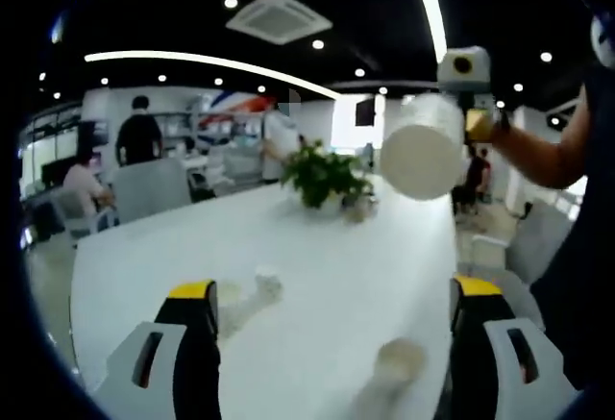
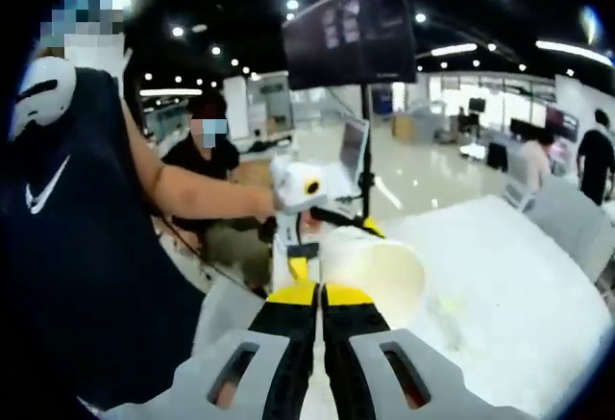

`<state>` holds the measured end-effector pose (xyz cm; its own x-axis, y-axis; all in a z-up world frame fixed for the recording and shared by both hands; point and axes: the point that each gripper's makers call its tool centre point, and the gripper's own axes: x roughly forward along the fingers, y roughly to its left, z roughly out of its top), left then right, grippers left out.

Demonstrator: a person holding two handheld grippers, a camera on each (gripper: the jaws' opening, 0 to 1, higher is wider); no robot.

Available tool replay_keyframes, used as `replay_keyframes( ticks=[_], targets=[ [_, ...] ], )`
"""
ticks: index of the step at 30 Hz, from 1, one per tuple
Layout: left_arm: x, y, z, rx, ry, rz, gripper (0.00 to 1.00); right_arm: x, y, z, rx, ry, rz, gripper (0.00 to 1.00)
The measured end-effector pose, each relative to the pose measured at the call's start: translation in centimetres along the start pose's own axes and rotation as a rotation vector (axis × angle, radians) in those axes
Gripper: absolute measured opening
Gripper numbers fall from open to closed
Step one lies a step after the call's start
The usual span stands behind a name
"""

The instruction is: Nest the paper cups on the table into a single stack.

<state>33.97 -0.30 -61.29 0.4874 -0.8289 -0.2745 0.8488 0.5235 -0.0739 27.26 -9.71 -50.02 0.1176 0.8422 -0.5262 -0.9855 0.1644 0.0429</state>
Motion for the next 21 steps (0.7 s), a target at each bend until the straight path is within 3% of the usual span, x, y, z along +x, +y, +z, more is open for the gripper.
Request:
replay_keyframes(
  ticks=[6, 12, 21],
  targets=[
    [-0.2, 1.0, -1.3, -0.017, 0.015, 0.009, 0.98, 0.4, -0.4, -0.6, -0.052, 0.209, -0.006, 0.0],
    [-0.7, 1.9, -2.3, -0.02, 0.027, 0.036, 0.98, 0.5, -0.7, -1.1, -0.117, 0.458, -0.004, 0.0],
    [-1.6, 3.4, -4.3, -0.017, 0.052, 0.092, 0.98, 1.0, -0.9, -1.1, -0.191, 0.709, 0.008, 0.0]
  ],
)
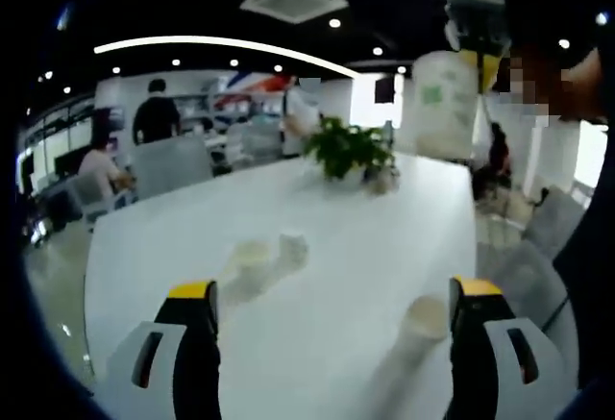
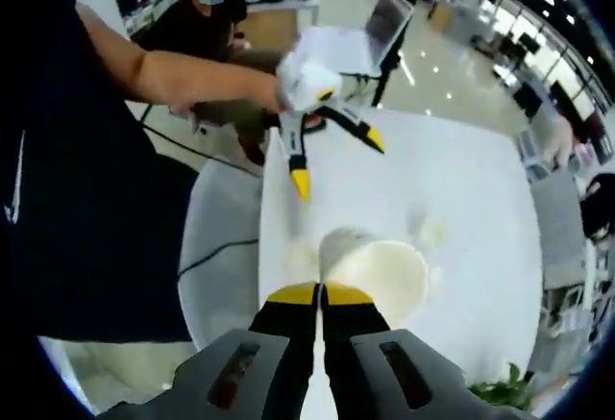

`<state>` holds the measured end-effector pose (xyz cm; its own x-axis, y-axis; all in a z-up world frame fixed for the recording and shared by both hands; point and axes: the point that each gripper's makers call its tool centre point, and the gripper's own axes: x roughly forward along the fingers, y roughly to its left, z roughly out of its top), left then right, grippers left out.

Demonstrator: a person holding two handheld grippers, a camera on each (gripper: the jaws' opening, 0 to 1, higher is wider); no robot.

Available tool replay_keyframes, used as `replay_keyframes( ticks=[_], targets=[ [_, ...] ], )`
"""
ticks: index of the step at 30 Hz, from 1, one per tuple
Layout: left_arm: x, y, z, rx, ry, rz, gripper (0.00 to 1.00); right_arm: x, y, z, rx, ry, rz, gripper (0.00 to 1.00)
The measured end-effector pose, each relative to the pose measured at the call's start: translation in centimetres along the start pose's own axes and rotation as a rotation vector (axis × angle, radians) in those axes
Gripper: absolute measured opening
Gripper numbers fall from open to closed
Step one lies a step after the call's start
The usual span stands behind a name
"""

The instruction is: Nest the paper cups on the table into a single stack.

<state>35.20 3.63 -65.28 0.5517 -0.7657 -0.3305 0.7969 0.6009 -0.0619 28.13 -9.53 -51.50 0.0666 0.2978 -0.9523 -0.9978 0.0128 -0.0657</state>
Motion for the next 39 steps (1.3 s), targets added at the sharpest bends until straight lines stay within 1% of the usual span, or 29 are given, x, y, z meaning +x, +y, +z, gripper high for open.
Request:
replay_keyframes(
  ticks=[1, 2, 4, 5, 8, 12, 16, 24, 26, 30, 32, 39],
  targets=[
    [0.0, 0.2, -0.2, 0.0, 0.0, 0.009, 0.98, 0.2, 0.0, 0.0, -0.003, 0.028, -0.004, 0.0],
    [-0.1, 0.3, -0.5, -0.003, 0.001, 0.015, 0.98, 0.3, -0.1, 0.2, -0.011, 0.036, -0.008, 0.0],
    [-0.1, 0.5, -1.1, -0.016, 0.006, 0.028, 0.98, 0.7, 0.1, 0.1, -0.019, 0.075, -0.001, 0.0],
    [-0.2, 0.6, -1.7, -0.03, 0.01, 0.035, 0.98, 0.8, 0.1, 0.1, -0.021, 0.089, -0.001, 0.0],
    [-0.5, 0.6, -2.6, -0.038, 0.019, 0.048, 0.98, 1.3, 0.4, 0.1, -0.018, 0.12, 0.008, 0.0],
    [-1.2, 0.7, -3.4, -0.054, 0.02, 0.069, 0.98, 1.5, 0.6, 0.0, -0.02, 0.149, 0.01, 0.0],
    [-1.6, 0.9, -3.8, -0.064, 0.023, 0.08, 0.98, 1.4, 0.5, 0.1, -0.017, 0.161, 0.007, 0.0],
    [-2.0, 0.9, -4.7, -0.044, 0.056, 0.093, 0.98, 1.6, 0.6, 0.5, -0.01, 0.161, -0.005, 0.0],
    [-2.0, 1.2, -5.0, -0.033, 0.062, 0.114, 0.98, 1.6, 0.7, 0.5, -0.008, 0.162, -0.003, 0.0],
    [-2.3, 1.9, -5.4, -0.039, 0.06, 0.146, 0.98, 1.9, 0.9, 0.3, 0.001, 0.169, -0.001, 0.0],
    [-2.5, 2.0, -5.4, -0.048, 0.048, 0.159, 0.98, 1.9, 1.0, 0.2, 0.006, 0.172, 0.002, 0.0],
    [-3.2, 2.3, -5.6, -0.077, 0.032, 0.181, 0.98, 2.2, 1.3, 0.1, 0.018, 0.171, 0.006, 0.0]
  ],
)
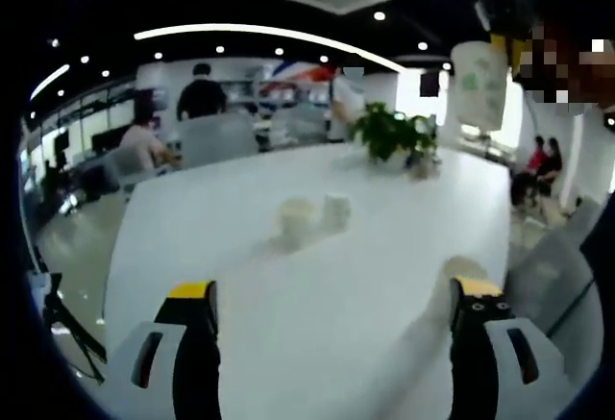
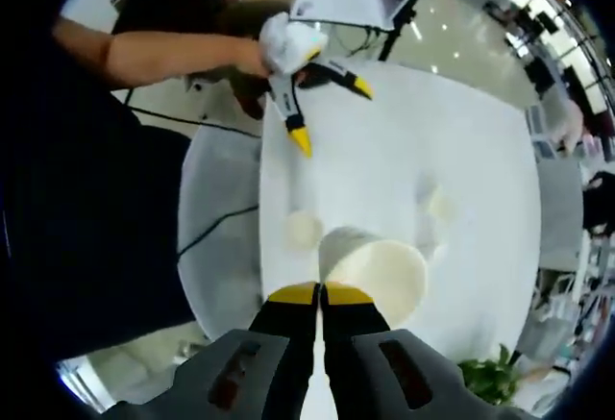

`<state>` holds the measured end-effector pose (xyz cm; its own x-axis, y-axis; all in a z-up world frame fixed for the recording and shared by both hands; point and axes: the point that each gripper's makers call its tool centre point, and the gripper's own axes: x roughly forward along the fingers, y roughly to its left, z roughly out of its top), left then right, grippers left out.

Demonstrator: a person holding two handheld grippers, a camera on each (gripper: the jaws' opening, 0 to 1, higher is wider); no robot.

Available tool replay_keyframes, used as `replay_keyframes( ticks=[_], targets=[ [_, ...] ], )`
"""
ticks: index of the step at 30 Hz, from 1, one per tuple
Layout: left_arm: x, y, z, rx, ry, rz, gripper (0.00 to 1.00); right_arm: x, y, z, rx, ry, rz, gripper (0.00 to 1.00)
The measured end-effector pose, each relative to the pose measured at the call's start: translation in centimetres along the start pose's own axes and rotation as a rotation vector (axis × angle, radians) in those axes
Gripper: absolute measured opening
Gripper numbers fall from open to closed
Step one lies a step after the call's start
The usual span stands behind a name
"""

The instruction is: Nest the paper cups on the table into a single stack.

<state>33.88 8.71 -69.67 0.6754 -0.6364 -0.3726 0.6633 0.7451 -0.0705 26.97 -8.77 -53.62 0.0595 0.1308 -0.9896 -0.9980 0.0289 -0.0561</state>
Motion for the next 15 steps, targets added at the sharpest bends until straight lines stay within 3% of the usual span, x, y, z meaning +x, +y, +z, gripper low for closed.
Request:
replay_keyframes(
  ticks=[15],
  targets=[
    [0.0, 0.0, -0.7, -0.031, -0.001, 0.017, 0.98, 2.5, 0.4, -0.7, 0.027, 0.017, 0.017, 0.0]
  ],
)
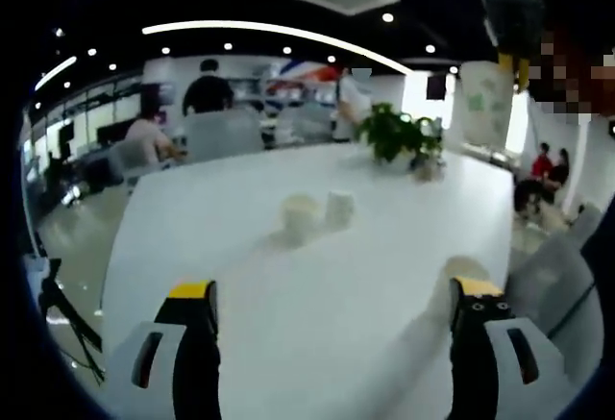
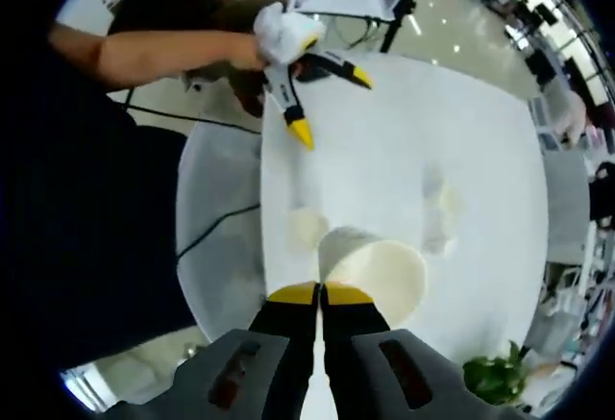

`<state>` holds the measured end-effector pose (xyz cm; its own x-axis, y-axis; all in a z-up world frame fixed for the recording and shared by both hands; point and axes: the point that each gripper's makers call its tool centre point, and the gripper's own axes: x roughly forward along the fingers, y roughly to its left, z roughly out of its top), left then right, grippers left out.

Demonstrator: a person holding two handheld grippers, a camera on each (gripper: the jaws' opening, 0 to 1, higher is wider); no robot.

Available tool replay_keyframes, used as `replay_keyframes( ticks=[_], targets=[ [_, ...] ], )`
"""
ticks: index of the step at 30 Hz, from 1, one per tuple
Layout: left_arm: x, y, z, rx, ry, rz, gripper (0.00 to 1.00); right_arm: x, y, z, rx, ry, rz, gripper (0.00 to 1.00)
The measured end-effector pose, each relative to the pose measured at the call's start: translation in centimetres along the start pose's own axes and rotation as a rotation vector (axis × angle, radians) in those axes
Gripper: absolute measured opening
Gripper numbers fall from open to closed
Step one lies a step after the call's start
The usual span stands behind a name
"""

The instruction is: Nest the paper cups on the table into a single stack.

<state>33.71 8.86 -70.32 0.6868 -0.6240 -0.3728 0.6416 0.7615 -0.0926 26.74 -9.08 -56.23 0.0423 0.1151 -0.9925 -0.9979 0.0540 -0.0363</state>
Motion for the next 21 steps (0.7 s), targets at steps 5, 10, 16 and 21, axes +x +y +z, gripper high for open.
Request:
replay_keyframes(
  ticks=[5, 10, 16, 21],
  targets=[
    [0.0, -0.1, -0.2, 0.0, 0.003, -0.001, 0.98, 1.1, 0.4, 0.0, 0.009, -0.002, 0.009, 0.0],
    [0.0, -0.3, 0.0, -0.001, -0.002, -0.001, 0.98, 2.3, 1.1, 0.0, 0.019, -0.008, 0.028, 0.0],
    [0.1, -0.6, -0.1, -0.002, 0.0, -0.005, 0.98, 4.4, 1.9, -0.4, 0.032, -0.001, 0.031, 0.0],
    [0.1, -1.0, -0.2, -0.004, 0.001, -0.008, 0.98, 5.7, 2.3, -0.8, 0.049, -0.001, 0.041, 0.0]
  ],
)
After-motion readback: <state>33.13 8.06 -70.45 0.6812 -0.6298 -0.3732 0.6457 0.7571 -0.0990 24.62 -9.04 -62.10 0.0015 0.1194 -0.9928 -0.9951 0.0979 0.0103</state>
